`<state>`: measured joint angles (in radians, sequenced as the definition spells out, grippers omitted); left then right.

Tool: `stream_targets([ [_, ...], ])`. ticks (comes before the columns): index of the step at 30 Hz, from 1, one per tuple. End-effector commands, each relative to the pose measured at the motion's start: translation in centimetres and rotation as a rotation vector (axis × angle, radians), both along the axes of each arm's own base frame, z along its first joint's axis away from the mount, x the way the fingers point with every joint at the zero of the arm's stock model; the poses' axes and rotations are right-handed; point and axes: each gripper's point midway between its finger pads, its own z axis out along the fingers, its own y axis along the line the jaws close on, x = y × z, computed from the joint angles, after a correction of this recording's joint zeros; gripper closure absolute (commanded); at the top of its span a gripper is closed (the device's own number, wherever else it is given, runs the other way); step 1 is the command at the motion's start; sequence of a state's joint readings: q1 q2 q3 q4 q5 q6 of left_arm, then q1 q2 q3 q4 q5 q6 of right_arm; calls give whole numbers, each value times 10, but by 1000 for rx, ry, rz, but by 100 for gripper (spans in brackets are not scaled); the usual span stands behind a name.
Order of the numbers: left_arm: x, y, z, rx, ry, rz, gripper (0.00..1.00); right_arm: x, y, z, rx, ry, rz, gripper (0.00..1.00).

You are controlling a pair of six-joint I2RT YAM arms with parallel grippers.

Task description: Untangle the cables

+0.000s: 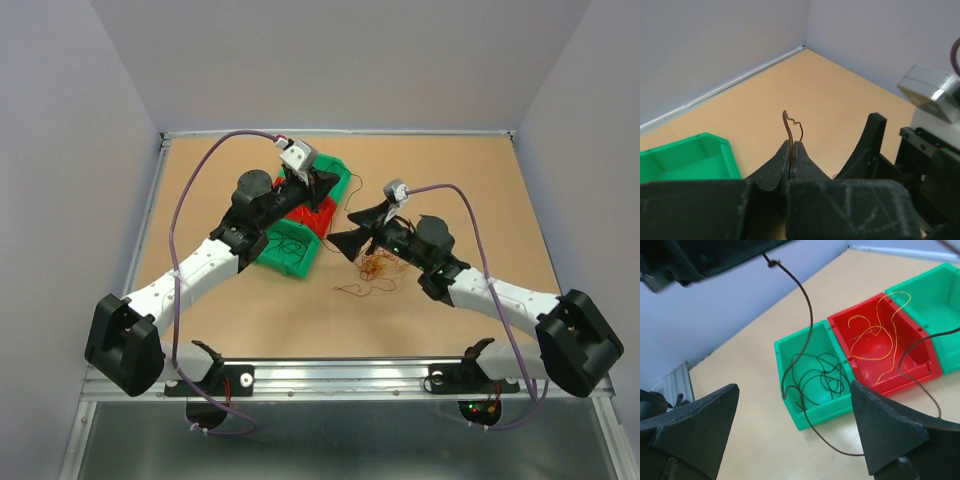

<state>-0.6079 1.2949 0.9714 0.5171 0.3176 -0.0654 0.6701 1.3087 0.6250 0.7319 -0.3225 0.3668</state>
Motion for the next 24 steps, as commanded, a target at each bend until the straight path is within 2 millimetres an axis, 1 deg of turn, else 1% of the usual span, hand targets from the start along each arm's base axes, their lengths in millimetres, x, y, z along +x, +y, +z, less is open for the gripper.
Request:
stream_targets([
  [1,-3,-3,35,-49,-74,-18,100,-8,-22,50,87,-165,-84,0],
  [3,-3,-2,36,-47,-82,-17,100,-9,-32,51,60,-178,-121,0],
  [5,-3,-2,37,-47,-84,-15,100,0,-41,51,44,-160,-193,0],
  [7,-5,-1,37,-46,-88,-17,100,3,-42,48,10,-146,-205,0],
  [9,-7,-1,40,-48,-95,-16,100,5,-34,44,-13,-128,-171,0],
  [10,-7,-1,41,-46,-99,-13,100,1,-27,41,-18,-120,-127,0],
  [12,-7,0,42,-47,-103,-6,100,2,-21,40,-23,-105,-107,0],
  [15,-8,1,43,-48,-106,5,100,6,-12,37,-38,-101,-130,0],
  [16,-8,2,43,-47,-104,9,100,5,-7,40,-39,-110,-137,0],
  [17,-8,1,43,-44,-106,11,100,6,-3,33,-53,-101,-140,0],
  [18,-7,3,44,-47,-107,23,100,7,1,36,-56,-106,-160,0],
  [19,-9,2,44,-46,-109,19,100,4,6,31,-66,-103,-146,0],
  [20,-7,3,44,-44,-109,30,100,10,6,35,-64,-106,-189,0],
  [21,-8,2,42,-41,-108,30,100,12,9,29,-77,-93,-214,0],
  [22,-8,2,43,-41,-110,31,100,20,4,28,-83,-87,-278,0],
  [23,-8,2,43,-41,-112,31,100,27,5,26,-94,-72,-311,0],
  [24,-9,1,43,-39,-113,30,100,37,-3,23,-97,-49,-390,0],
])
